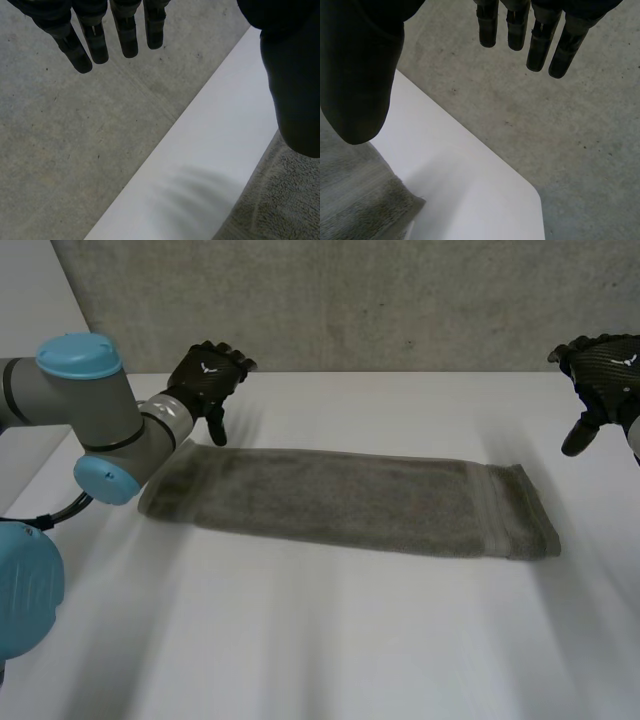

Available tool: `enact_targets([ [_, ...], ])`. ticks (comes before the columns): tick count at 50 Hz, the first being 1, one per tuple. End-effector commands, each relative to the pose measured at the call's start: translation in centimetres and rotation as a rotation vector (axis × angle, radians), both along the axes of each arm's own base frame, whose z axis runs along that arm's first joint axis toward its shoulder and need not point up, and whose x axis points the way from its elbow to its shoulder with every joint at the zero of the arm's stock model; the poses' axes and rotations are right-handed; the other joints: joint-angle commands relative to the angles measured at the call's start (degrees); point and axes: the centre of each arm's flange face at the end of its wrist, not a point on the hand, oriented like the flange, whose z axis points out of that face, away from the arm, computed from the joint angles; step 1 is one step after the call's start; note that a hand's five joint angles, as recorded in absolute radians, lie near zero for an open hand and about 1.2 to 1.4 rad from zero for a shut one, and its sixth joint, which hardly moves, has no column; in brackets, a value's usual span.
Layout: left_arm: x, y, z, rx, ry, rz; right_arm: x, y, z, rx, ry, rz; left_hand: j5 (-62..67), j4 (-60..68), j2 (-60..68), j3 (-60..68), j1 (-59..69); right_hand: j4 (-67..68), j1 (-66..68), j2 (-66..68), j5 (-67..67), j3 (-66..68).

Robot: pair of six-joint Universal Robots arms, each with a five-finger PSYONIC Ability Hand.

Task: Fold the towel.

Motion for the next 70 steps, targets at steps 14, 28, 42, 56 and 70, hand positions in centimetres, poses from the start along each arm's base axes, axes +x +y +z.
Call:
enact_targets([
  [14,2.6,6.2,0.2,0.303,0.074,-0.007,0.1,6.3,-6.5,0.255,0.162,0.116,-11.63,-3.77,-3.53,-2.79,-4.59,2.25,3.62,2.8,3.28,2.93],
  [28,3.5,13.1,3.1,0.133,0.141,-0.049,0.4,5.2,-10.9,0.241,0.163,0.12,-11.3,-3.44,-3.19,-2.46,-4.25,14.19,15.55,14.74,15.22,14.87],
  [42,5.8,16.2,1.2,0.108,0.152,-0.011,0.4,3.2,-14.0,0.274,0.181,0.1,-11.13,-3.27,-3.02,-2.29,-4.08,23.28,24.65,23.84,24.31,23.96],
  [56,6.9,15.4,0.8,0.138,0.238,0.036,-2.3,0.6,-13.8,0.237,0.235,-0.032,-11.3,-3.44,-3.19,-2.46,-4.25,65.44,66.81,66.0,66.48,66.12],
  [70,7.4,15.0,0.6,0.149,0.253,0.052,-2.7,1.0,-13.3,0.24,0.185,0.037,-11.46,-3.6,-3.36,-2.62,-4.42,15.88,17.25,16.43,16.91,16.56],
])
